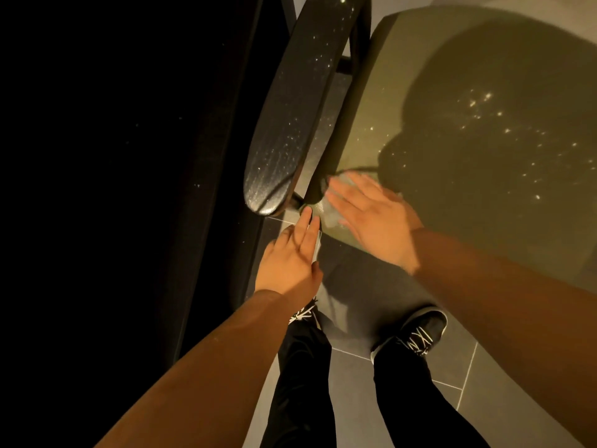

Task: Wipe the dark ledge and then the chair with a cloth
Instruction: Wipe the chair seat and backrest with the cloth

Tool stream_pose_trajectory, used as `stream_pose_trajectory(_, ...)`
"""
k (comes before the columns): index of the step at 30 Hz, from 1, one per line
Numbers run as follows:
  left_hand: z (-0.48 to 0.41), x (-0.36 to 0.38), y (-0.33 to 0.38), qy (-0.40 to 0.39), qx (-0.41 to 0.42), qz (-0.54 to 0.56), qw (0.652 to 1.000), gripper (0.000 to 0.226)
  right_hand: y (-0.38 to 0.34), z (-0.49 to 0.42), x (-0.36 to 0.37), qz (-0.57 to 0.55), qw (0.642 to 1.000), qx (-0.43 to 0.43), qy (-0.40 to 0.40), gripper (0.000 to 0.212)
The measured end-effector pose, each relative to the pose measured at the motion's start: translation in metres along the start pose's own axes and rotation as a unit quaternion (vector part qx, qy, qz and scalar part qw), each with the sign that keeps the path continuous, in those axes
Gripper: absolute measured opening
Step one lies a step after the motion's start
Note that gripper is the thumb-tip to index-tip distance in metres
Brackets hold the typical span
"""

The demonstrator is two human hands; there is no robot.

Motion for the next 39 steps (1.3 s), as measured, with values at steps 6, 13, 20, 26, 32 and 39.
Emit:
stream_pose_trajectory(6,-0.005,0.005,0.002,0.008,-0.018,-0.027,0.999,0.089,0.014,-0.057,-0.006,-0.062,0.99,0.123,0.01,0.046)
stream_pose_trajectory(13,-0.02,-0.015,0.023,0.084,0.045,0.013,0.995,0.086,0.014,0.023,0.004,-0.046,0.998,-0.023,-0.035,0.075)
stream_pose_trajectory(20,-0.051,-0.026,0.034,0.065,0.026,0.035,0.997,0.084,0.071,-0.07,-0.029,-0.158,0.978,0.123,0.051,0.052)
stream_pose_trajectory(26,-0.052,-0.018,0.039,0.093,0.013,0.048,0.994,0.087,0.014,0.026,-0.009,-0.059,0.997,-0.017,-0.045,0.06)
stream_pose_trajectory(32,-0.054,-0.014,0.04,0.119,0.017,0.032,0.992,0.087,0.072,-0.064,-0.025,-0.177,0.977,0.089,0.072,0.066)
stream_pose_trajectory(39,-0.056,-0.011,0.044,0.105,0.004,0.023,0.994,0.085,0.041,-0.017,-0.024,-0.068,0.995,0.029,0.064,0.047)
Point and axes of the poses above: each hand's wrist, its own z-axis away from the middle knuckle, its own x-axis out of the palm, y = z × x, the point moved 3 cm from there along -z, towards the middle knuckle, and after that the axes turned 7 degrees about -y, right-handed, at the moved point
